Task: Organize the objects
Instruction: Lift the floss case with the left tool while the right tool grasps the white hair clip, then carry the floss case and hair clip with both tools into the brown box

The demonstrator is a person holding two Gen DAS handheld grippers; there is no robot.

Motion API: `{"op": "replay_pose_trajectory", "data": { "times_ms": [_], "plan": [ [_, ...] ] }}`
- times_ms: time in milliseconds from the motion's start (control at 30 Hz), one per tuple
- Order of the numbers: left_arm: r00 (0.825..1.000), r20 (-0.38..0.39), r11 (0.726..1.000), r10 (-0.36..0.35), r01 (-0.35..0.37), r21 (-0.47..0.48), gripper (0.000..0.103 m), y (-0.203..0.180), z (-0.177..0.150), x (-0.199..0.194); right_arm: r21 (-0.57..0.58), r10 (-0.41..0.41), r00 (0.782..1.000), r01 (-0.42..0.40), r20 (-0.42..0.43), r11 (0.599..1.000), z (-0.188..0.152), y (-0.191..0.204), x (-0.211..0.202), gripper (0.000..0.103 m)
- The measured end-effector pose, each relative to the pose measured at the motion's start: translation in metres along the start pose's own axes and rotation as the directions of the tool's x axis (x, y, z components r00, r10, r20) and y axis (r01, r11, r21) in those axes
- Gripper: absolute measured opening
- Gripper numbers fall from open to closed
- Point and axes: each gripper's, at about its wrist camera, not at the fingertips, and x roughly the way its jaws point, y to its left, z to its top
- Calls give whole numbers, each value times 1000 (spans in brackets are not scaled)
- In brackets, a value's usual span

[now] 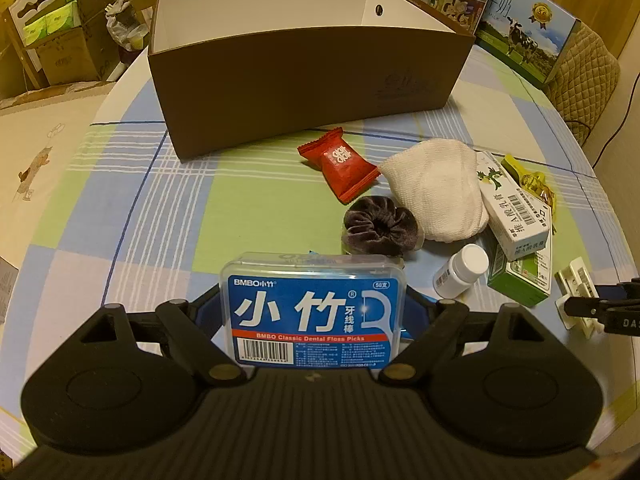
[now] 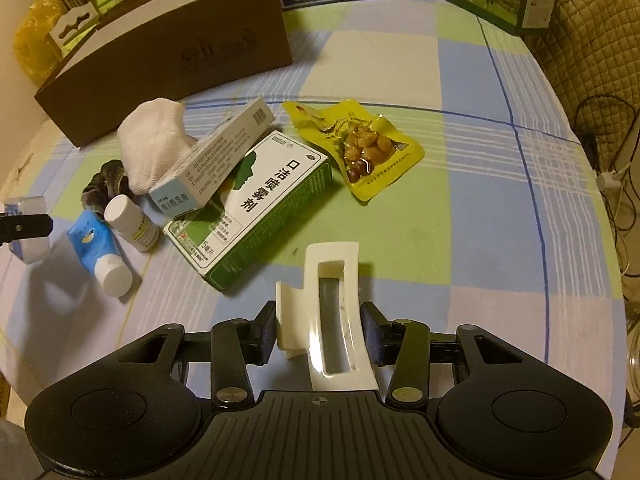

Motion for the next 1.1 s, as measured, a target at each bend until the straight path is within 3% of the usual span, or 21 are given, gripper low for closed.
{"op": "replay_pose_trajectory", "data": {
  "times_ms": [700,1100],
  "plan": [
    [1000,18,1000,-16,16,13,83,0,6,-7,-31,4,1000,-3,27,1000,4,7,-7,38],
    [999,39,1000,-26,25,18,83,2,17,-11,-32,24,996,-21,84,999,24,12,-28,38]
  ]
}}
